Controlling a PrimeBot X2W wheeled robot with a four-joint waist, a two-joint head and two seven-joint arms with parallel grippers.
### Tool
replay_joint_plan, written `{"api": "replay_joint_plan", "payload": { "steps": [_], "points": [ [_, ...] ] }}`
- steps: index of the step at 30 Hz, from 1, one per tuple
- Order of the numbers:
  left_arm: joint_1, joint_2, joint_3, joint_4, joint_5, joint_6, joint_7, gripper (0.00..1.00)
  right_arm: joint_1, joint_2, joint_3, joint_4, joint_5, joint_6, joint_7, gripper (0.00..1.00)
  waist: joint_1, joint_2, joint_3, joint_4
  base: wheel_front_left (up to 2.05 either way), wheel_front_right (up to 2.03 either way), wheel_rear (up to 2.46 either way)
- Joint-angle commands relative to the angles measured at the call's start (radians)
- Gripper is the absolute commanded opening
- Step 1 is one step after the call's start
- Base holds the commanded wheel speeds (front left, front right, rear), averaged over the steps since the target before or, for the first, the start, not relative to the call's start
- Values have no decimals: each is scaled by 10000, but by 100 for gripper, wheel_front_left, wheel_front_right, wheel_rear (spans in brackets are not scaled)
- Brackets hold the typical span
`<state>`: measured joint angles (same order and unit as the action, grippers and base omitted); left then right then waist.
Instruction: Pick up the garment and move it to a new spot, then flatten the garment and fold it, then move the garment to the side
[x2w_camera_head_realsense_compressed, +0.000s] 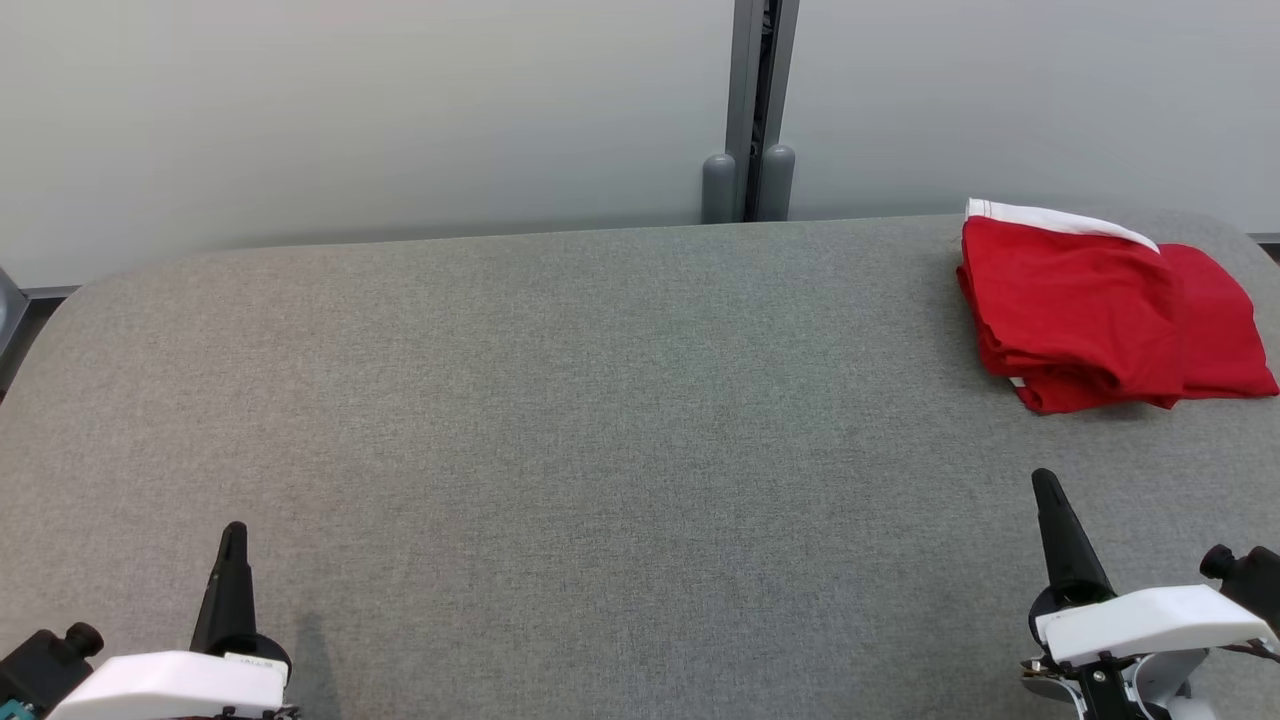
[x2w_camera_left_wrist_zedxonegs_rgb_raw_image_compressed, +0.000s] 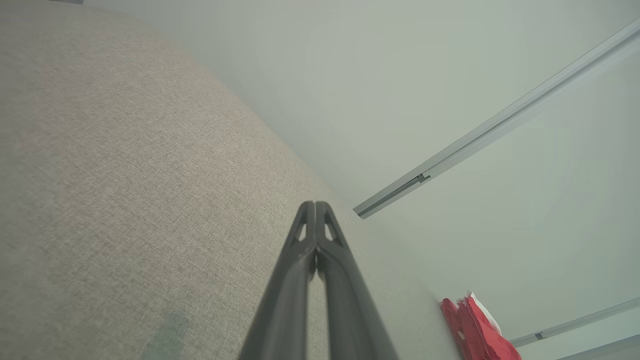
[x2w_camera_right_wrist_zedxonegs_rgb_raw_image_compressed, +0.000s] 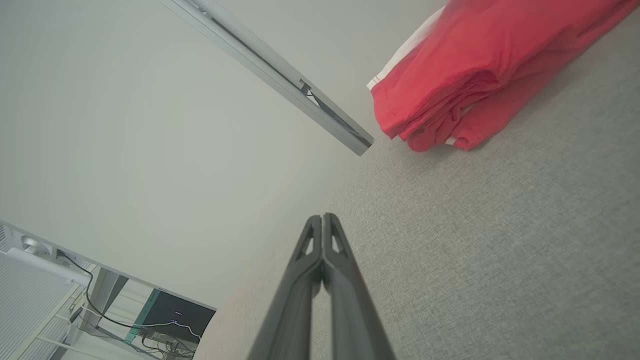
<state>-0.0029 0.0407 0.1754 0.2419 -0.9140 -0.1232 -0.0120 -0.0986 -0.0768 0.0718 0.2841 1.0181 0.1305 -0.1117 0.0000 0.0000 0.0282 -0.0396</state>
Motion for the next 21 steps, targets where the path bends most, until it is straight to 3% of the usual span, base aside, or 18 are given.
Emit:
{"api": "replay_joint_plan", "payload": {
  "steps": [1, 21],
  "points": [
    [-269, 64, 72, -109, -196, -47, 41, 0, -270, -69, -44, -38, 202, 3, 55, 0, 0, 0, -1, 2, 0, 0, 0],
    [-532, 83, 449, -89, -2399, -70, 761, 0, -575, 43, -64, 156, 2197, 7, 483, 0, 0, 0, -59, 107, 0, 0, 0]
  ]
}}
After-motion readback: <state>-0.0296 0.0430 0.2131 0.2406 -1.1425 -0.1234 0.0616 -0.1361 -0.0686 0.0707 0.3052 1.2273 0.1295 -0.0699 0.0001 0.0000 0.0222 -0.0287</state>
